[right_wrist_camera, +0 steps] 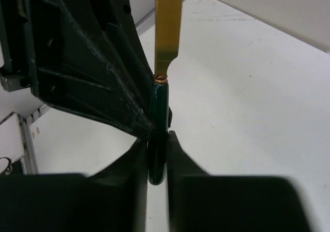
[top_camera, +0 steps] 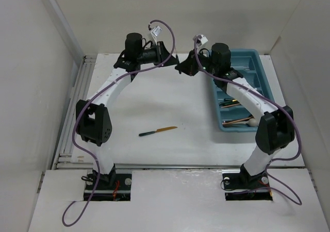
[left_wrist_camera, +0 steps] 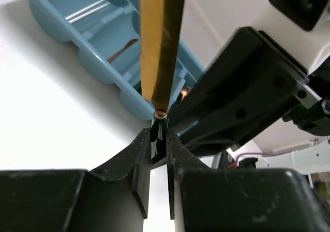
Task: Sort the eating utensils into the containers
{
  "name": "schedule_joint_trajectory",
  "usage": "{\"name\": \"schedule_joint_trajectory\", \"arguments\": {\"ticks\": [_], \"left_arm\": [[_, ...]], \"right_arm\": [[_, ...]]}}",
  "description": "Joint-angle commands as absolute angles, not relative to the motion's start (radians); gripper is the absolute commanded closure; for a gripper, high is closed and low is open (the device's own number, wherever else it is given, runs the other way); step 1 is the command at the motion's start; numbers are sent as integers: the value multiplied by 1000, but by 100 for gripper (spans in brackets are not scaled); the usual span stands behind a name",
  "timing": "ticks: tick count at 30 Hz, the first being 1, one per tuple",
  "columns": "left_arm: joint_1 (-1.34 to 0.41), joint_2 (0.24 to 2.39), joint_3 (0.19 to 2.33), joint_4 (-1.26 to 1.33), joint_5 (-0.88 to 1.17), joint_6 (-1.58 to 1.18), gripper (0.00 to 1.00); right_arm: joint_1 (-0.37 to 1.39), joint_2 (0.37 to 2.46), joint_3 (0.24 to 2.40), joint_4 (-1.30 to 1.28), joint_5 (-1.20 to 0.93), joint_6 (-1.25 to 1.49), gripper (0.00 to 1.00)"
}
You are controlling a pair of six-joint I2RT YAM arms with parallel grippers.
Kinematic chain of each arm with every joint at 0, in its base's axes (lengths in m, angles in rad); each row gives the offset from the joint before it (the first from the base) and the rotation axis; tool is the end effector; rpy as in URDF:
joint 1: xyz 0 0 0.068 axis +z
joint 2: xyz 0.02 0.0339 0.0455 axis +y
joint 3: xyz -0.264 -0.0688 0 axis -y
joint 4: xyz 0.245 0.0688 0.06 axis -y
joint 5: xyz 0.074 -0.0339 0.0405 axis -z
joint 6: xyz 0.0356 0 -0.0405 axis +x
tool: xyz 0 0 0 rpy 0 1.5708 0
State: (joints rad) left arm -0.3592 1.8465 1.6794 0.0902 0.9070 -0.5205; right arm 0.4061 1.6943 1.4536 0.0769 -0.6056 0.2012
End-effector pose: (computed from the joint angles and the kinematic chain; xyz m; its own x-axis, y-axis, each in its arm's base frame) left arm 0.4012 -0.1806 0.3786 -0.5357 -0.1261 -0.8349 0.7900 0.2743 -0.5483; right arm 0.3656 0.1793 0.3585 -0.3148 0.0435 -0.9482 -0.7938 0.5355 0.2881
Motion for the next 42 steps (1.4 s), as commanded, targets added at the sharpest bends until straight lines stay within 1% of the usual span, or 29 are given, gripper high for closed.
{"name": "schedule_joint_trajectory", "arguments": {"ticks": [1, 6, 7, 8, 10, 11, 12, 13, 14, 15, 16, 17, 18, 20, 21, 22, 24, 25, 26, 27, 28, 30, 34, 38, 41, 42], "left_arm": [[-362, 1775, 1664, 133, 940, -552, 100], [-362, 1775, 1655, 179, 952, -587, 100], [-362, 1775, 1655, 179, 962, -588, 93], [-362, 1775, 1655, 179, 962, -588, 80], [-362, 1785, 1673, 144, 971, -560, 48], [-362, 1786, 1690, 111, 960, -533, 9], [-362, 1798, 1734, 24, 950, -496, 0], [-362, 1798, 1762, -30, 934, -451, 0], [-362, 1808, 1793, -91, 876, -339, 0], [-362, 1818, 1822, -212, 829, -274, 0], [-362, 1818, 1868, -266, 702, -209, 0], [-362, 1818, 1881, -311, 636, -146, 0], [-374, 1818, 1881, -348, 579, -17, 0], [-399, 1809, 1846, -437, 465, 119, 0], [-408, 1799, 1818, -463, 386, 185, 0], [-417, 1778, 1781, -500, 359, 312, 0], [-431, 1749, 1634, -518, 307, 421, 0], [-446, 1732, 1584, -529, 295, 477, 2], [-469, 1700, 1477, -540, 284, 573, 6], [-482, 1686, 1424, -540, 272, 610, 10], [-492, 1672, 1376, -540, 250, 636, 17], [-512, 1654, 1281, -540, 259, 669, 21], [-522, 1632, 1221, -589, 333, 715, 22], [-531, 1632, 1187, -638, 347, 765, 18], [-543, 1654, 1151, -629, 286, 775, 17], [-554, 1654, 1138, -629, 249, 775, 17]], "right_arm": [[407, 1709, 1476, 229, -644, 258, 100], [397, 1709, 1462, 256, -644, 281, 100], [397, 1697, 1447, 267, -631, 281, 100], [387, 1697, 1447, 267, -630, 293, 100], [359, 1687, 1433, 276, -598, 324, 100], [344, 1687, 1410, 276, -589, 339, 100], [325, 1687, 1401, 276, -577, 374, 100], [305, 1677, 1388, 276, -559, 400, 100], [260, 1677, 1353, 276, -498, 432, 100], [235, 1652, 1332, 276, -461, 472, 100], [209, 1638, 1307, 276, -374, 561, 100], [184, 1622, 1275, 276, -321, 613, 100], [143, 1600, 1200, 276, -258, 673, 100], [111, 1519, 1113, 262, -133, 847, 100], [100, 1494, 1047, 247, -3, 900, 100], [91, 1458, 1025, 220, 58, 935, 100], [91, 1457, 1015, 171, 206, 988, 100], [69, 1457, 1043, 106, 233, 1002, 100], [57, 1491, 1060, 83, 245, 1023, 100], [42, 1512, 1077, 72, 245, 1023, 100], [10, 1532, 1112, 72, 245, 1023, 100], [-17, 1587, 1144, 52, 245, 1032, 100], [-77, 1669, 1172, 31, 206, 1119, 100], [-89, 1744, 1192, 31, 146, 1152, 100], [-89, 1792, 1203, 31, 109, 1152, 100], [-89, 1792, 1213, 31, 83, 1152, 98]]}}
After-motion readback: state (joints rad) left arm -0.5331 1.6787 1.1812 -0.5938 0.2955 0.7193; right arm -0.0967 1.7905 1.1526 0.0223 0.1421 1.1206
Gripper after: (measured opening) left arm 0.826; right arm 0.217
